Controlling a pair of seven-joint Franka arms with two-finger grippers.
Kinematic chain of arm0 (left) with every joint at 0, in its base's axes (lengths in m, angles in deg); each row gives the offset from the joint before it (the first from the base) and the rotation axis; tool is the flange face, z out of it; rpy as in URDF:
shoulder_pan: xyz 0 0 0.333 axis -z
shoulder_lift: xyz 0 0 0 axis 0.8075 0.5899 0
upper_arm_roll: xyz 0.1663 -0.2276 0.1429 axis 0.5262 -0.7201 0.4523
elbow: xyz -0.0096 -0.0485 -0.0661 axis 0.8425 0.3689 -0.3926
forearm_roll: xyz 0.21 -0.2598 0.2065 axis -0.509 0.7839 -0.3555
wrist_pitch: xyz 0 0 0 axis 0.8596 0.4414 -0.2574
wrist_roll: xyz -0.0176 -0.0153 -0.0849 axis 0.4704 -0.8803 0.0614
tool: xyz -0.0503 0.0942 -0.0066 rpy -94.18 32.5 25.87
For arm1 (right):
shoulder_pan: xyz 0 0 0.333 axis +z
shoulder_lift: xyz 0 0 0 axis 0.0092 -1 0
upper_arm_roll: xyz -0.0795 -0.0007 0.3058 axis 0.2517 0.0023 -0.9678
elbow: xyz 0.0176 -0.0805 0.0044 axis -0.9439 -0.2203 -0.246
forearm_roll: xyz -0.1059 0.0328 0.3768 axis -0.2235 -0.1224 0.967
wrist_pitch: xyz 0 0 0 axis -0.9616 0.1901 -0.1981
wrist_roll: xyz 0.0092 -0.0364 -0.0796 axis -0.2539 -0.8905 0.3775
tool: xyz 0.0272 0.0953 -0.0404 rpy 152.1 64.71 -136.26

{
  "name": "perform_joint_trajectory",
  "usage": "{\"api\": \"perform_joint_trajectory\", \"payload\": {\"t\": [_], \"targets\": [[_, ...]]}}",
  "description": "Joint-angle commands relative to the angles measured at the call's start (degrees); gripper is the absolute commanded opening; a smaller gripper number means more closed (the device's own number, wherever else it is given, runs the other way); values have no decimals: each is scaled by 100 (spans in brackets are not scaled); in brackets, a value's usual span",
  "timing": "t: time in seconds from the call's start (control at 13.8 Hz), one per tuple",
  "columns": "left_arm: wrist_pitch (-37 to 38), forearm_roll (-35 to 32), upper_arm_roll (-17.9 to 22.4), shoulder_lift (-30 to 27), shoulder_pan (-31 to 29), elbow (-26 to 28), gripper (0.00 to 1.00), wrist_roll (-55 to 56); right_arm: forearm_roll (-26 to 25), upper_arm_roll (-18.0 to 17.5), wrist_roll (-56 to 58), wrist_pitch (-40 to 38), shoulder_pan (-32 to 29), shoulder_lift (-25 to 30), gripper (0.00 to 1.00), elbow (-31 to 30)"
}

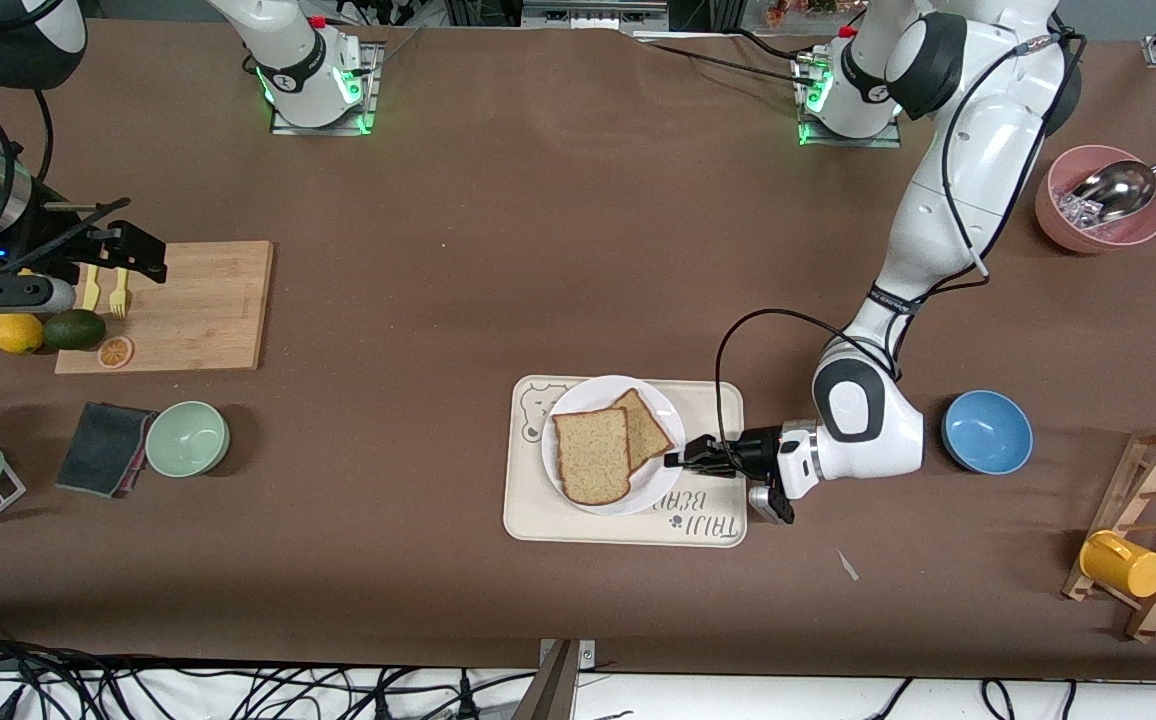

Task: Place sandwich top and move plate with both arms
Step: 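Slide the plate onto the cream tray with the left gripper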

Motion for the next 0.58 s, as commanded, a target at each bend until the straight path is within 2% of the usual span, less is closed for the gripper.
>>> {"api": "perform_joint_trajectory", "payload": {"t": [0.0,0.07,0.51], "targets": [[43,245,-4,81,18,-177,35,47,-53,-36,-34,53,-8,72,100,-133],[43,236,-4,64,10,-177,98,21,-18,-28,-43,150,-17,63,100,-143],[140,70,22,-209,-34,-98,100,64,-18,-36,-70,159,1,63,100,-125]]}}
